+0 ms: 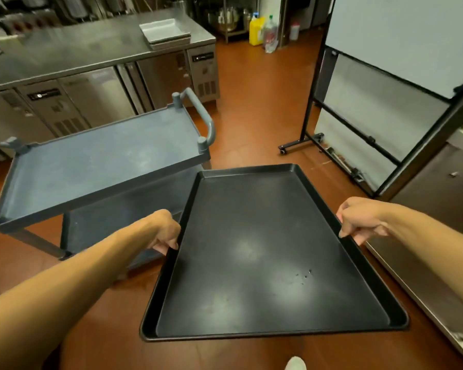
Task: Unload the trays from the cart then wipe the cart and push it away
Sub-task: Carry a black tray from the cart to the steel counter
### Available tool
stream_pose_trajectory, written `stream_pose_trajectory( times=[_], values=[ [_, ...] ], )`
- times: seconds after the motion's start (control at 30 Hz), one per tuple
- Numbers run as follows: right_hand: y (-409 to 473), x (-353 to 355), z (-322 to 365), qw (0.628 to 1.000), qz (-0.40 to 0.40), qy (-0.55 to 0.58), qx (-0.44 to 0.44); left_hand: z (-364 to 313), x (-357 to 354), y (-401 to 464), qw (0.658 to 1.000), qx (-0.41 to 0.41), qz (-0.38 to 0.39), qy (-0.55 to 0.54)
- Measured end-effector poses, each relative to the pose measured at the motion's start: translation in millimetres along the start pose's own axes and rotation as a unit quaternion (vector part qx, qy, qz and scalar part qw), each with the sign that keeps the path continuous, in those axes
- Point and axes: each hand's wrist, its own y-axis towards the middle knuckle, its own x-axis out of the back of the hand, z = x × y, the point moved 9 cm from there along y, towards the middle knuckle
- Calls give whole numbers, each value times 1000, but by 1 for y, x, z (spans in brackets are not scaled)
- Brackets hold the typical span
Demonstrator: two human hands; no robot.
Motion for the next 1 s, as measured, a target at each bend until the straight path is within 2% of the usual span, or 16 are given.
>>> stream_pose_trajectory(
  times=[0.23,0.43,0.63,1.0],
  values=[
    [-26,157,11,996,-77,-1,34,-154,15,-19,997,-66,-39,-31],
    [-21,268,63,991,-120,-4,63,-256,64,-22,995,-89,-35,-39],
    [10,330,145,985,-124,25,118,-328,152,14,993,-102,-53,-9],
    [72,422,289,975,-156,32,154,-415,287,72,976,-143,-152,59]
  ],
)
